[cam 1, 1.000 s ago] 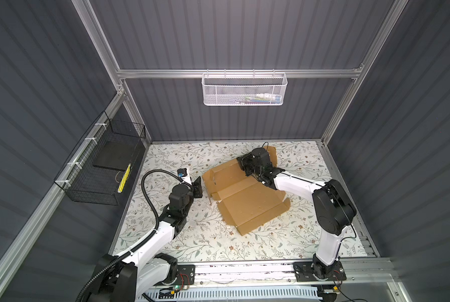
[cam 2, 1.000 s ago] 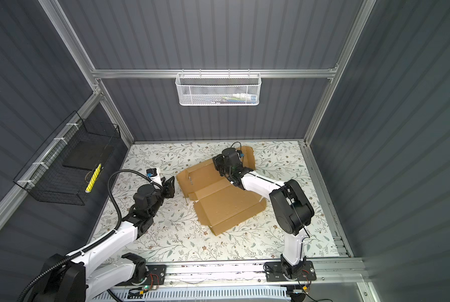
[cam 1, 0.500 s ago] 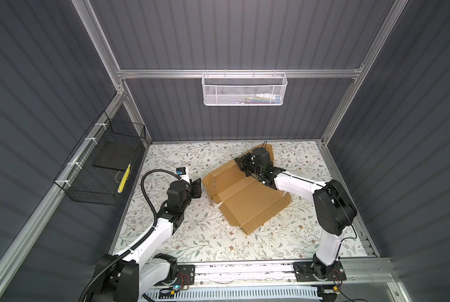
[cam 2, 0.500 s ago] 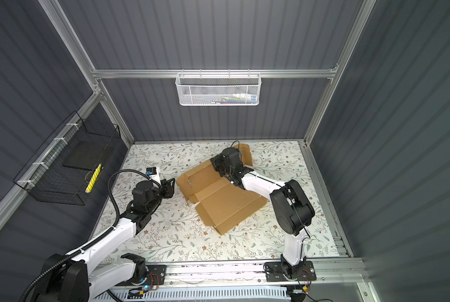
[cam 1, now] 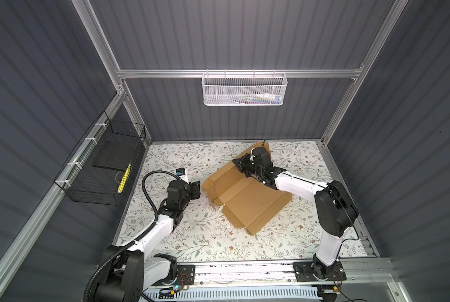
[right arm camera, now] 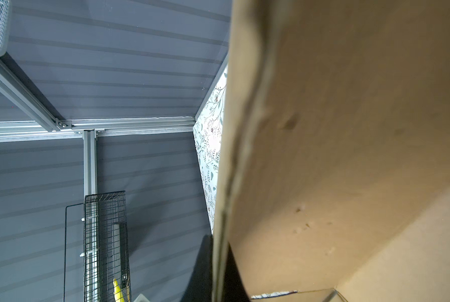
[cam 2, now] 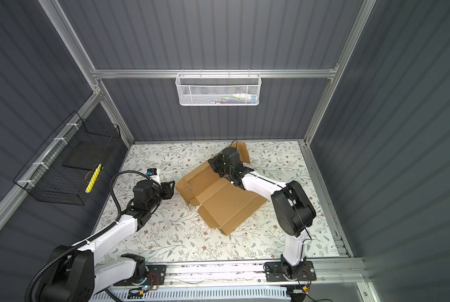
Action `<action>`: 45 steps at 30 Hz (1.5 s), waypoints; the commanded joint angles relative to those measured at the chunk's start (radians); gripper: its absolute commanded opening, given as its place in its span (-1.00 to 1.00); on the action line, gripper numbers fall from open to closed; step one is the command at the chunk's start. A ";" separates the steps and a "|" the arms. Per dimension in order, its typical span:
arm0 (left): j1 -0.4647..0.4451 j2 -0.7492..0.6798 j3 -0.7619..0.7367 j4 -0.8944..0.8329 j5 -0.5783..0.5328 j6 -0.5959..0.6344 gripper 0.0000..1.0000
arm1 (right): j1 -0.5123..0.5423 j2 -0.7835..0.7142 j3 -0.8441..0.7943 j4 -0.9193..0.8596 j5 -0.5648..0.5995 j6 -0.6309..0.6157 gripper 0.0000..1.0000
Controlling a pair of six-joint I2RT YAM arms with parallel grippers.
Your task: Fold the paper box
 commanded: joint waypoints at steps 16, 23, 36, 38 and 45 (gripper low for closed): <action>0.004 -0.051 -0.008 -0.108 0.159 -0.039 -0.09 | 0.003 0.064 0.073 0.074 -0.055 0.033 -0.96; -0.003 -0.014 -0.026 -0.052 0.177 -0.050 -0.11 | 0.002 0.085 0.056 0.114 -0.082 0.041 -0.96; -0.131 -0.051 -0.049 -0.065 0.046 -0.080 -0.14 | -0.008 0.114 0.070 0.172 -0.118 0.046 -0.96; -0.148 -0.038 -0.050 -0.054 0.040 -0.085 -0.14 | -0.007 0.113 0.069 0.173 -0.119 0.043 -0.96; -0.165 -0.007 -0.057 0.003 0.017 -0.111 -0.15 | -0.008 0.109 0.046 0.179 -0.123 0.037 -0.96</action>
